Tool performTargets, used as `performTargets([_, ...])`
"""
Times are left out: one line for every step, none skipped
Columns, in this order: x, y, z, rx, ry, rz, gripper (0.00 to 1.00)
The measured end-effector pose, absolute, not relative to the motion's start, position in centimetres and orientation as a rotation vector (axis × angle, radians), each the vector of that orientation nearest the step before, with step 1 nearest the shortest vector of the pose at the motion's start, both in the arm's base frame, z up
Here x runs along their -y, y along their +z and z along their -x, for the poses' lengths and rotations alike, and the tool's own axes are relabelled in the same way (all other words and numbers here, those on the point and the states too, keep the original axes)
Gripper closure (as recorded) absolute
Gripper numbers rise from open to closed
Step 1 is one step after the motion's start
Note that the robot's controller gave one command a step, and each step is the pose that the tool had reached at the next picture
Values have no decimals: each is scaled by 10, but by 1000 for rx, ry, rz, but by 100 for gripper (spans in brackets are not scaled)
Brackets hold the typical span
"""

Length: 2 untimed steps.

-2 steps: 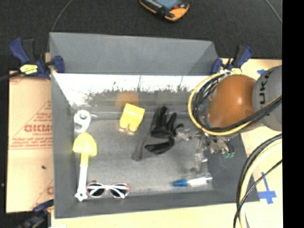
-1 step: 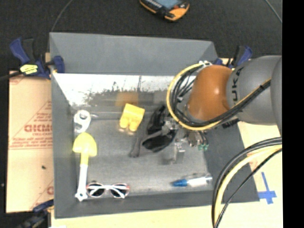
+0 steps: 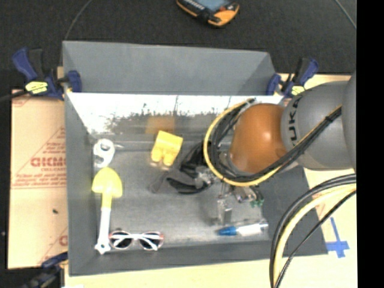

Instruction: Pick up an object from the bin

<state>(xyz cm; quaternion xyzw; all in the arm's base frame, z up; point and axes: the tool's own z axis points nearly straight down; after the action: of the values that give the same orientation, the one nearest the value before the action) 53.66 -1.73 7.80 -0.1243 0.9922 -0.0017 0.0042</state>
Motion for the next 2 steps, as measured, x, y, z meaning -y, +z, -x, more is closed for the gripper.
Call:
performTargets([16,74,-559,-3120,-1,242,0])
performTargets([16,74,-563,-3126,-1,120,0])
